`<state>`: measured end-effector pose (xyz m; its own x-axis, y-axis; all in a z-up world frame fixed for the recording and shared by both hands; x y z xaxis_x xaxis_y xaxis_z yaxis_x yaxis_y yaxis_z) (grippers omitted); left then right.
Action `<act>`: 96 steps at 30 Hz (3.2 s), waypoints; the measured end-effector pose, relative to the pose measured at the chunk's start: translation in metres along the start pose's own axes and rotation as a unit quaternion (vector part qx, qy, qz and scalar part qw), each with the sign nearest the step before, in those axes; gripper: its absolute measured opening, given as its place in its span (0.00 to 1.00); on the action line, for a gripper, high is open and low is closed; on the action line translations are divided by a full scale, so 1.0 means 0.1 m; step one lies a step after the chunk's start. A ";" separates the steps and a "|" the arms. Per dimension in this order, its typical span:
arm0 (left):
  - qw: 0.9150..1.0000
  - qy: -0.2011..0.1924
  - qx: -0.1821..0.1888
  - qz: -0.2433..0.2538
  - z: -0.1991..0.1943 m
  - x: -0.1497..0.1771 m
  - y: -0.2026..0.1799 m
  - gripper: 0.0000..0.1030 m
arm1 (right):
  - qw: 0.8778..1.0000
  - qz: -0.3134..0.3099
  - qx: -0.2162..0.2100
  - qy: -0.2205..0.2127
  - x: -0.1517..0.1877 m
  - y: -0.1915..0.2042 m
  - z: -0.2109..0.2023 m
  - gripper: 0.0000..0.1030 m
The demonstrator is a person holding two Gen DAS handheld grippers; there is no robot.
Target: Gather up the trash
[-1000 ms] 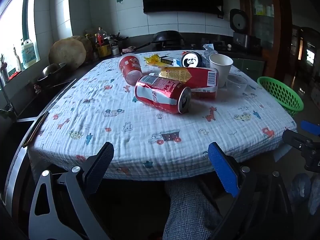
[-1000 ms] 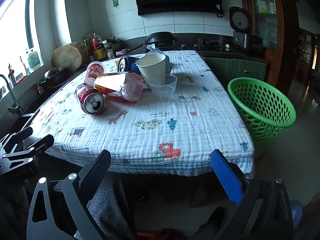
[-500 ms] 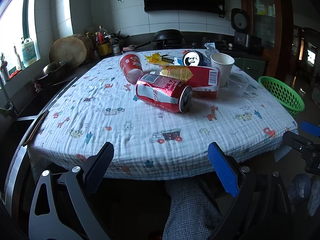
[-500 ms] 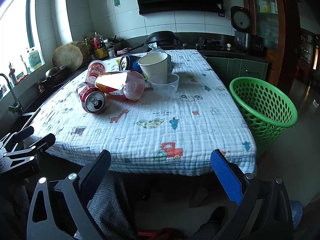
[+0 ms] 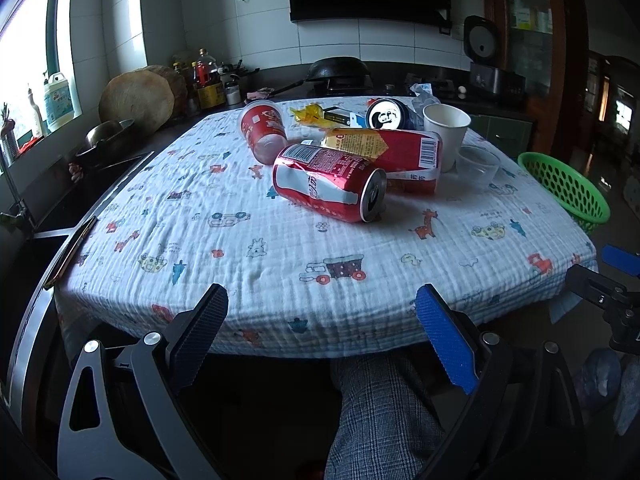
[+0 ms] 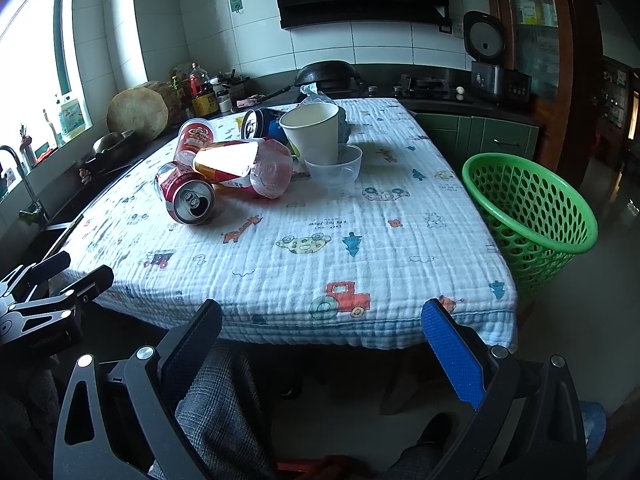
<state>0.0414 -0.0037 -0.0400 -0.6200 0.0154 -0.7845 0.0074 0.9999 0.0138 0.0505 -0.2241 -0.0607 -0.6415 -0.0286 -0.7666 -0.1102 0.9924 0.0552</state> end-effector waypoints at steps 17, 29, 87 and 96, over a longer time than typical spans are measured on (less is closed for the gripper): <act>1.000 0.001 0.000 -0.001 0.01 0.00 0.00 0.90 | 1.000 0.000 -0.001 0.000 0.00 0.01 0.00 0.94; 1.000 0.004 0.001 -0.003 0.02 -0.01 -0.02 0.90 | 1.000 -0.002 -0.001 -0.001 0.00 0.02 -0.01 0.94; 0.966 0.167 0.039 -0.194 1.42 -1.11 0.27 0.84 | 0.995 -0.072 -0.067 0.030 -0.94 -0.30 0.79 0.85; 0.954 0.197 0.051 -0.220 1.71 -1.12 0.26 0.84 | 0.992 -0.089 -0.085 0.025 -1.31 -0.32 1.00 0.85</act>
<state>0.2456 0.0207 -0.0579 -0.8272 -0.3884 -0.4060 -0.2582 0.9046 -0.3392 0.2140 -0.2405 -0.0256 -0.6366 -0.2111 -0.7418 -0.3485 0.9367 0.0325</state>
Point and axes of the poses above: each gripper's, at about its wrist camera, not at the fingertips, and z roughly the way its jaws point, y to its left, x to its underside, the point moved 5 cm from there along z, roughly the way its jaws point, and after that the axes turned 4 degrees about -z, right-handed, at the moved point
